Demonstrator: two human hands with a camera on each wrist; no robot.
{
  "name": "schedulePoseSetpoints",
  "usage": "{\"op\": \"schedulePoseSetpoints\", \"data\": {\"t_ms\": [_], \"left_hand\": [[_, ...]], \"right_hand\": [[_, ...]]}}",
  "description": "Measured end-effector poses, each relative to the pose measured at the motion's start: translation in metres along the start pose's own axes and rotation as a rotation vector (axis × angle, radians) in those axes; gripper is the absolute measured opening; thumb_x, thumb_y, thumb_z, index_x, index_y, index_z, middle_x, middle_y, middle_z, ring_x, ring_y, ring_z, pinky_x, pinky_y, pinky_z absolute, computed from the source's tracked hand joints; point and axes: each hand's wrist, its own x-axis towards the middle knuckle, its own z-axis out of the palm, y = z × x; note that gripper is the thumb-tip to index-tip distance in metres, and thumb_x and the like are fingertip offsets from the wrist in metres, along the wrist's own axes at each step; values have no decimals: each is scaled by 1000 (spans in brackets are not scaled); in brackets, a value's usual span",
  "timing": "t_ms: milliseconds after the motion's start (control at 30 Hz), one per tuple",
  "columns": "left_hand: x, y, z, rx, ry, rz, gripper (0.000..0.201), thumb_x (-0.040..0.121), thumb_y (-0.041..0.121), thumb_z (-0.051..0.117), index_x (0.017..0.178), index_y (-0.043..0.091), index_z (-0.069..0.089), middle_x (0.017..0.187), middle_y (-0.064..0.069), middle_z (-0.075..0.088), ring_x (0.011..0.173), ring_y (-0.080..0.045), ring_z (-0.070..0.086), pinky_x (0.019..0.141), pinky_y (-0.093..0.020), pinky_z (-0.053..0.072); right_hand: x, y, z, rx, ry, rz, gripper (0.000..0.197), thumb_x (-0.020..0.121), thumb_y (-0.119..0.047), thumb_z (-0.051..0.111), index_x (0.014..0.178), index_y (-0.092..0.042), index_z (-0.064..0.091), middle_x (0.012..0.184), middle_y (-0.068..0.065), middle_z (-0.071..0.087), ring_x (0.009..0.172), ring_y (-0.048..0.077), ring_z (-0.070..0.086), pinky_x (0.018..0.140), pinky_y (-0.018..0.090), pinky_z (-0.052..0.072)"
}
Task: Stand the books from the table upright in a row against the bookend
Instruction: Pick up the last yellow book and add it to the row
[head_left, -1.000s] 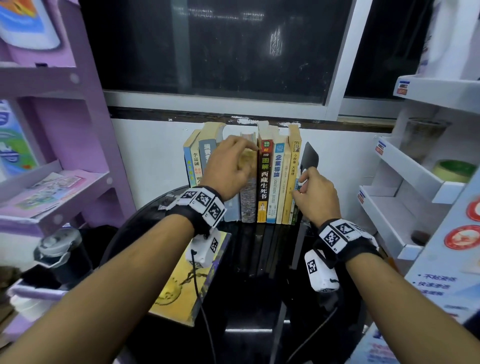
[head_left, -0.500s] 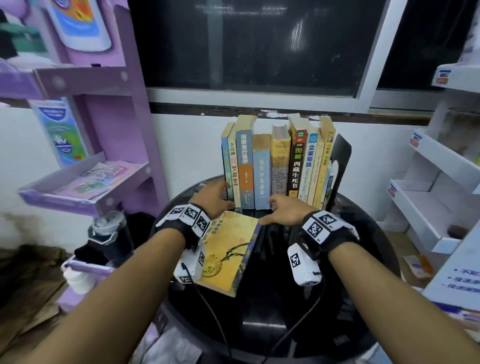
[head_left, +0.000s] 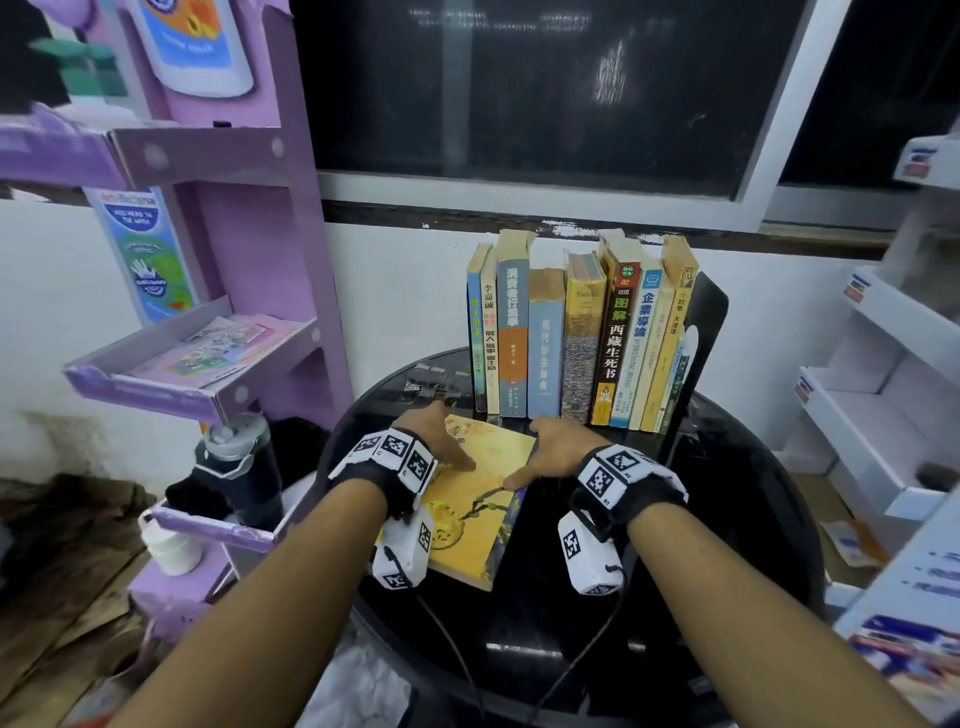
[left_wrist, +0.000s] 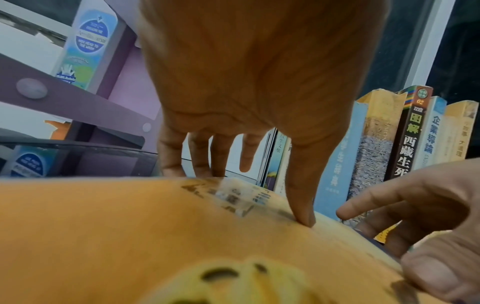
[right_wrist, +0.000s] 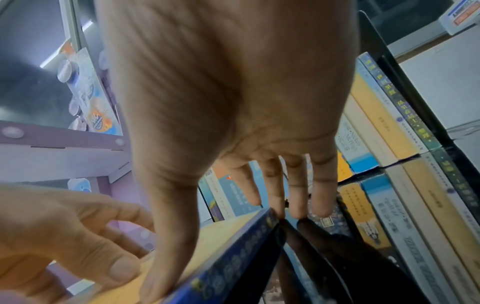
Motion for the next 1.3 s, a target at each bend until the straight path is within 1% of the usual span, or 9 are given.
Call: {"op": "schedulePoseSetpoints", "data": {"t_ms": [267, 400, 467, 567, 633, 900, 1033, 1167, 1300], "left_hand": [[-1, -5, -2, -58, 2, -21, 93, 59, 29, 91, 136, 14, 42, 129, -7, 59, 120, -26, 55, 101, -41, 46], [-2, -4, -5, -62, -26, -16, 84, 63, 28, 88, 134, 14, 47, 128, -5, 60, 117, -25, 56, 95, -34, 47], [-1, -5, -6, -78, -49, -18, 73, 65, 30, 87, 127, 13, 52, 122, -1, 61, 110, -23, 58, 89, -33, 48], [-4, -7, -12, -138, -77, -19, 47, 70, 30, 84, 105, 15, 58, 97, 1, 61, 89, -18, 58, 78, -29, 45], [-4, -8, -15, -206, -101, -16, 40, 71, 27, 84, 99, 9, 62, 92, 0, 65, 85, -18, 61, 79, -30, 48], [-3, 1, -26, -523, -108, 14, 47, 68, 26, 85, 108, 10, 67, 101, -7, 73, 89, -24, 70, 83, -38, 57], [-6, 15, -29, -668, -73, 82, 43, 71, 18, 83, 108, 13, 62, 101, -5, 72, 83, -18, 69, 71, -34, 57], [-9, 33, -28, -802, 31, 159, 57, 68, 20, 85, 113, 18, 49, 110, -3, 65, 100, -24, 64, 90, -45, 52], [-12, 53, -28, -846, 89, 250, 72, 71, 16, 83, 128, 11, 40, 119, -6, 60, 108, -25, 60, 92, -43, 50]], "right_hand": [[-1, -3, 3, 95, 34, 14, 75, 50, -53, 91, 104, -6, 68, 106, 9, 68, 93, 23, 64, 76, 33, 53], [-10, -5, 0, 373, 3, 48, 46, 56, -16, 94, 90, -1, 67, 99, 17, 70, 86, 28, 71, 72, 39, 61], [-14, -7, -3, 480, 22, 73, 51, 57, -2, 92, 97, -3, 60, 110, 19, 64, 84, 31, 72, 70, 39, 61], [-15, -12, -9, 504, 102, 39, 81, 49, -3, 95, 116, -8, 51, 118, 15, 58, 85, 31, 71, 69, 43, 61], [-17, -13, -15, 509, 138, 20, 84, 48, -5, 95, 118, -11, 50, 115, 14, 60, 90, 32, 68, 74, 46, 60], [-30, -11, -43, 659, 247, -18, 67, 59, 7, 87, 109, -16, 49, 105, 12, 64, 84, 29, 69, 66, 44, 61], [-33, -6, -53, 748, 298, -36, 67, 61, 10, 84, 111, -18, 49, 105, 10, 65, 88, 27, 67, 65, 44, 61], [-42, 1, -57, 807, 321, -69, 63, 67, 9, 82, 117, -16, 52, 98, 7, 65, 73, 16, 64, 44, 27, 55], [-53, 9, -63, 791, 355, -115, 52, 71, -3, 82, 115, -16, 58, 102, 9, 68, 76, 24, 72, 56, 40, 61]]}}
